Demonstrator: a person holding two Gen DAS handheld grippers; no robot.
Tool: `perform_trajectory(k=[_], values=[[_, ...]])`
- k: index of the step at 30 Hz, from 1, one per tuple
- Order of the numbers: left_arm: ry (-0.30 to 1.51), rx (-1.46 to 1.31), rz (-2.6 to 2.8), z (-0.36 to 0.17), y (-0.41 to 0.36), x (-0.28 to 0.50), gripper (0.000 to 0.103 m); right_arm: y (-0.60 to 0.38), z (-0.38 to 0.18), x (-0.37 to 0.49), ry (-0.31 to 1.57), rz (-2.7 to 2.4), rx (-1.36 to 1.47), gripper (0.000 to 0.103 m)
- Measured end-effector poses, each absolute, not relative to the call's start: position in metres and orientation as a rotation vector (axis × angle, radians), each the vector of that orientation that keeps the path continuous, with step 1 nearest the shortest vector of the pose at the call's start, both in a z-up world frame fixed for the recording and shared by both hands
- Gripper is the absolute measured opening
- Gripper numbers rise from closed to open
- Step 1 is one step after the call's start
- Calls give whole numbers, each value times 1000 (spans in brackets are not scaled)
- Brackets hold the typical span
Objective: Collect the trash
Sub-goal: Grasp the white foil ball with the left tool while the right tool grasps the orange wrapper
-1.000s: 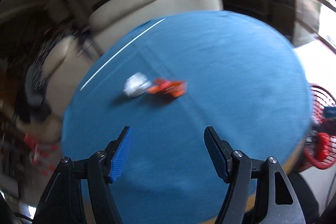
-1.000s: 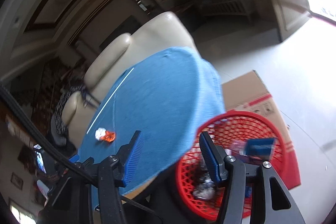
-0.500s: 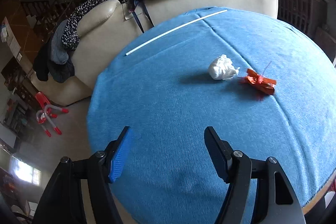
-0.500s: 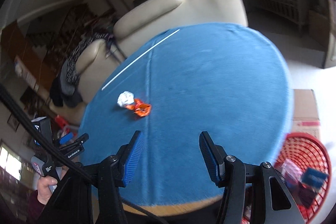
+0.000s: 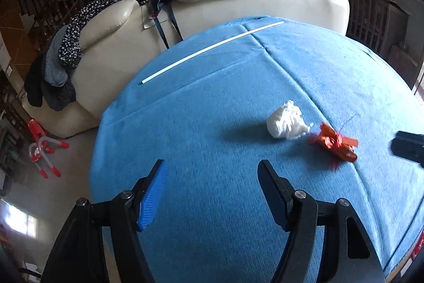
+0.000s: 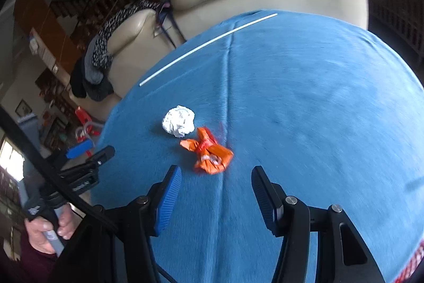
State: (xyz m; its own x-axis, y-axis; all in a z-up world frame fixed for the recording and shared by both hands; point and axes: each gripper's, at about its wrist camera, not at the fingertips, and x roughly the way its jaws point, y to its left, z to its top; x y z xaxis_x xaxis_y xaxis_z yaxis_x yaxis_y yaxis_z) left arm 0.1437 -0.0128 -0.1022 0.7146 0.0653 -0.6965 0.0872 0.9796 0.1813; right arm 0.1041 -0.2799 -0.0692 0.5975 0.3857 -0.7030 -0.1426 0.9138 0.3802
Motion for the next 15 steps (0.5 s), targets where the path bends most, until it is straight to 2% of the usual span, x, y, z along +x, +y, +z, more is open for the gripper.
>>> perform_trajectory(k=[6,10,15], values=[[796,212,-84,-102,-16,171,71,-253,-88,148,934,362,231,59],[809,212,-146,-100,-17,186,71,-240,-104,173,976,397,181,55],[830,209,-253,-100,-23,201,71,-230,-121,188,1044,443,123,43]])
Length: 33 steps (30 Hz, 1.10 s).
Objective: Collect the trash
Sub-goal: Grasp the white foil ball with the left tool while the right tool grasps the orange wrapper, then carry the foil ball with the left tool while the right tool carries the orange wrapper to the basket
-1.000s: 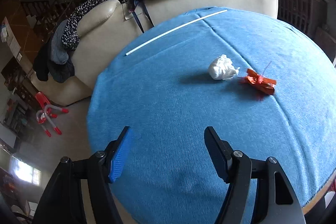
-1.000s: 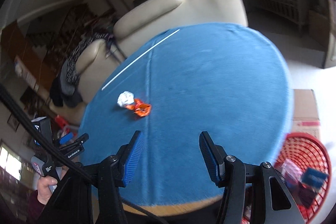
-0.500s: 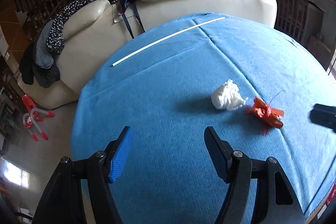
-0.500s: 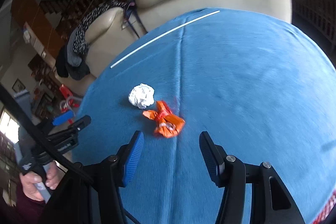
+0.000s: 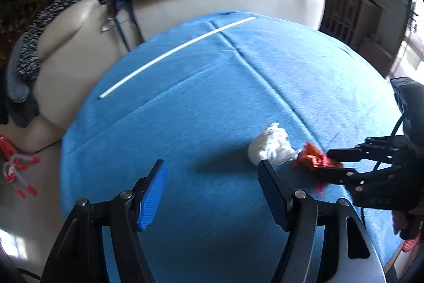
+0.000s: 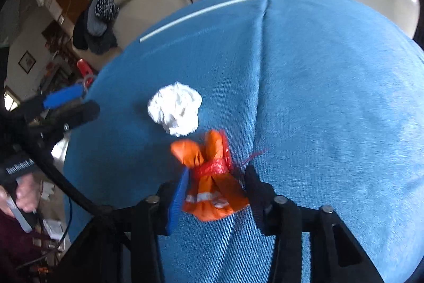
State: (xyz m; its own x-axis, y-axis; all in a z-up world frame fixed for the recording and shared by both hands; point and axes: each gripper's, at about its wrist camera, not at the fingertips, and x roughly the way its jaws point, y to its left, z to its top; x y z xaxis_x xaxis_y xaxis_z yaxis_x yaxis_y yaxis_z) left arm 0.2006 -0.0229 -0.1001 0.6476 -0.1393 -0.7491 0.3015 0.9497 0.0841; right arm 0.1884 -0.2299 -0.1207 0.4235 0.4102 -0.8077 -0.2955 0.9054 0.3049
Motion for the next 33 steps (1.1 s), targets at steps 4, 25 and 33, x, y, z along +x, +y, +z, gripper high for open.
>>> perform_trajectory(k=[4,25,33], values=[[846,240,-322,-106,-39,215,71,-231,-118,181,1002,443,105,39],[925,182,-419,-128,-84,234,25,-288,-103,118,890,359,351,38],[809,243,-326,-89,-91,186,25,-301,-82,81,825,328,371,38]])
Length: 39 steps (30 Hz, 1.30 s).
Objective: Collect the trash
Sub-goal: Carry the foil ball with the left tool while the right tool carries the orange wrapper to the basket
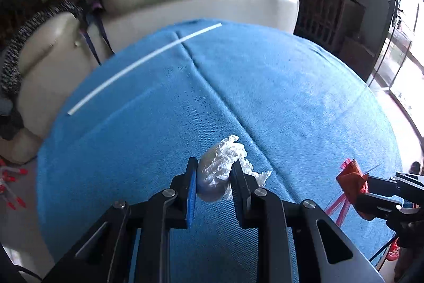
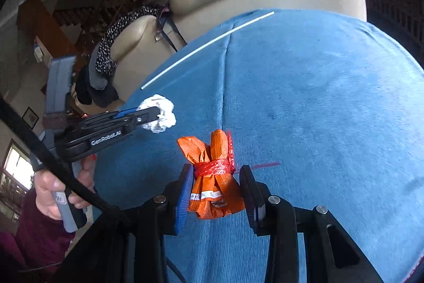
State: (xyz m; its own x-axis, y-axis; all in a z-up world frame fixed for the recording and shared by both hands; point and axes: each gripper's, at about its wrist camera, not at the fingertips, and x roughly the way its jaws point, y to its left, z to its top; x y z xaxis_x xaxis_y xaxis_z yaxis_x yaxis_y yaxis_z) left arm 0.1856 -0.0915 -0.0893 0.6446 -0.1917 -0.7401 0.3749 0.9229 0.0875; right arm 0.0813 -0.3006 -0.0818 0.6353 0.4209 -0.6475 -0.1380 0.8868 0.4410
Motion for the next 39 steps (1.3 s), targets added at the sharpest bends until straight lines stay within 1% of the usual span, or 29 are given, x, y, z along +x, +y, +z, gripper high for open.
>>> perform_trajectory(k=[14,21,30,39], values=[[623,332,-238,-45,-109,96,25,-323,-49,6,720,284,385,38],[584,347,-250,-38,-121,73,25,-329,-32,-26,668,279,384,39],[557,342,-248,-37,-124,40,25,-336,-29,-58,644,273,397,39],[539,353,-242,-33,-127,25,25,-341,-22,-77,611,270,404,38]])
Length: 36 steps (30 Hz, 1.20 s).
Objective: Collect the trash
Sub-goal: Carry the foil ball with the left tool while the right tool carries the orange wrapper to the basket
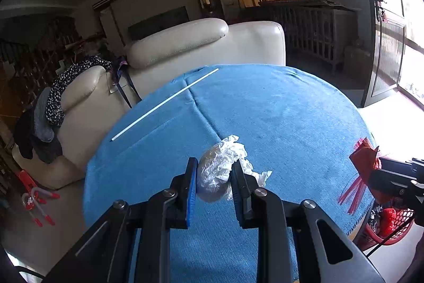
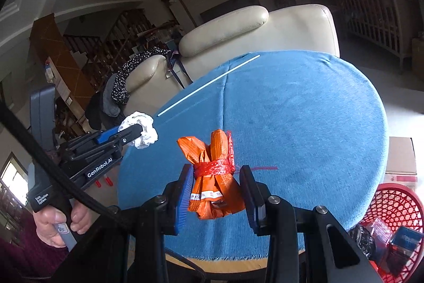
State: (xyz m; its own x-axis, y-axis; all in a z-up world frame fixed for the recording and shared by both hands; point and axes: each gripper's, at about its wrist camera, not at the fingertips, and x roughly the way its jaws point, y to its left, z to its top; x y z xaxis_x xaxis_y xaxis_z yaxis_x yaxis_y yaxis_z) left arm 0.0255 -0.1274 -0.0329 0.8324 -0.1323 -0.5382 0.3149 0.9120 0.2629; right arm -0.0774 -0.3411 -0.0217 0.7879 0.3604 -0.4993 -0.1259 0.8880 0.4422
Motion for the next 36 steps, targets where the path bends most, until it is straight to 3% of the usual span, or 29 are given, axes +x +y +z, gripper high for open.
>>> perform_trajectory(k=[36], values=[[474,421,-281,-27,-168,0,26,-371,-24,-121,564,227,461,39]])
